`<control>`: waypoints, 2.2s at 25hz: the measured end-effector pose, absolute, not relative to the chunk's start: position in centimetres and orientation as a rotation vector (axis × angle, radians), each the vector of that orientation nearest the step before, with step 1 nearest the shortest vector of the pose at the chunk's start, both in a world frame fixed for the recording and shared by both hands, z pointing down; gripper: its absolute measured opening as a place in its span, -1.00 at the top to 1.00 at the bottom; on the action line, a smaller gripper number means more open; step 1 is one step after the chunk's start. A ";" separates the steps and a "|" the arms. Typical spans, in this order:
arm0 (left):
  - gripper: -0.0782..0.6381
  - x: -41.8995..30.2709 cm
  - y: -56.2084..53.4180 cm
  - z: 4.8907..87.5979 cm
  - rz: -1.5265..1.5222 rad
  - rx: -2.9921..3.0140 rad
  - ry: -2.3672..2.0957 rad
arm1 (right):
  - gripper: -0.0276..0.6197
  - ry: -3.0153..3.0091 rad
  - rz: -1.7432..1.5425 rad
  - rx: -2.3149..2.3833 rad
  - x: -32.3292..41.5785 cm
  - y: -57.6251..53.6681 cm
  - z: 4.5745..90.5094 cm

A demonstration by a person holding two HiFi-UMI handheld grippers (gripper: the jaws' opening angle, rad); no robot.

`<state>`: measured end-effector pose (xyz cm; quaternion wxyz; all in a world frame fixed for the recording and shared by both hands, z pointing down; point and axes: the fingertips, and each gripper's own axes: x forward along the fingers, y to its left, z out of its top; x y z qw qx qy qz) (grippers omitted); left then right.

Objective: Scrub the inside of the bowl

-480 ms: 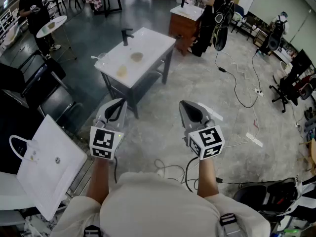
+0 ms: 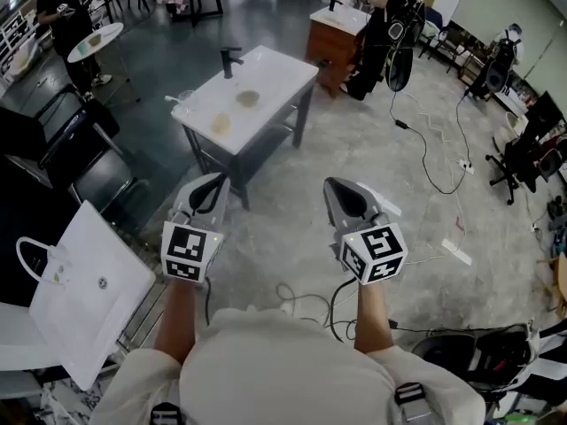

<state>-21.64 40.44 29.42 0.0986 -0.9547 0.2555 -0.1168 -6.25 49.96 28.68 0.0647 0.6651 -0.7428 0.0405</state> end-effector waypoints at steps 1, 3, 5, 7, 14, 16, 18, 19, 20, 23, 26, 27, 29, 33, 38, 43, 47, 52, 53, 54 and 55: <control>0.77 -21.6 40.4 29.5 -0.351 -2.823 0.762 | 0.90 -2.247 0.132 2.007 -6.0 50.0 28.7; 0.77 -21.2 40.4 29.8 -0.358 -2.823 0.774 | 0.90 -2.270 0.155 1.992 -5.6 50.1 28.9; 0.77 -20.4 40.5 30.1 -0.366 -2.826 0.786 | 0.90 -2.302 0.174 1.967 -4.9 50.2 29.1; 0.77 -19.4 40.7 30.6 -0.377 -2.827 0.800 | 0.90 -2.328 0.177 1.945 -3.9 50.2 29.3; 0.77 -17.2 40.1 31.8 -0.411 -2.825 0.876 | 0.90 -2.346 0.124 1.912 -0.9 48.6 30.6; 0.77 -16.5 39.5 32.4 -0.428 -2.832 0.880 | 0.90 -2.374 0.160 1.915 -0.2 48.0 31.3; 0.77 -15.7 38.6 33.0 -0.437 -2.837 0.891 | 0.90 -2.380 0.179 1.914 0.8 47.1 31.9; 0.77 -15.3 38.0 33.2 -0.442 -2.837 0.896 | 0.90 -2.378 0.178 1.912 1.3 46.5 32.1; 0.77 -14.7 37.4 33.4 -0.447 -2.836 0.897 | 0.90 -2.380 0.177 1.909 1.9 45.8 32.4; 0.77 -12.5 35.0 34.1 -0.455 -2.835 0.887 | 0.90 -2.375 0.193 1.901 3.9 43.1 33.1; 0.77 -10.4 31.1 34.8 -0.439 -2.839 0.889 | 0.90 -2.321 0.177 1.914 6.4 39.2 33.8; 0.77 -9.8 29.6 35.1 -0.435 -2.841 0.890 | 0.90 -2.313 0.163 1.911 7.0 37.6 33.9; 0.77 -8.9 26.3 35.5 -0.434 -2.844 0.894 | 0.90 -2.318 0.139 1.892 7.7 34.4 34.1; 0.77 -7.0 19.1 34.6 -0.419 -2.841 0.912 | 0.90 -2.312 0.109 1.886 9.8 27.6 33.4; 0.77 -5.6 10.3 34.0 -0.412 -2.837 0.914 | 0.90 -2.315 0.081 1.910 11.4 19.1 32.2; 0.77 -3.8 4.0 34.2 -0.430 -2.836 0.914 | 0.90 -2.313 0.099 1.860 12.6 12.8 32.7; 0.77 -3.6 -0.3 35.2 -0.447 -2.849 0.917 | 0.87 -2.323 0.144 1.847 12.8 8.4 33.6; 0.77 -4.3 -4.9 36.7 -0.495 -2.859 0.962 | 0.87 -2.336 0.190 1.792 12.5 3.3 35.1; 0.77 -4.6 -5.9 37.2 -0.513 -2.861 0.972 | 0.87 -2.333 0.200 1.781 12.5 2.2 35.4; 0.77 -4.9 -6.8 37.6 -0.531 -2.865 0.982 | 0.87 -2.329 0.208 1.770 12.3 1.2 35.7; 0.77 -5.1 -7.7 38.0 -0.543 -2.871 0.991 | 0.87 -2.324 0.215 1.759 12.2 0.1 36.0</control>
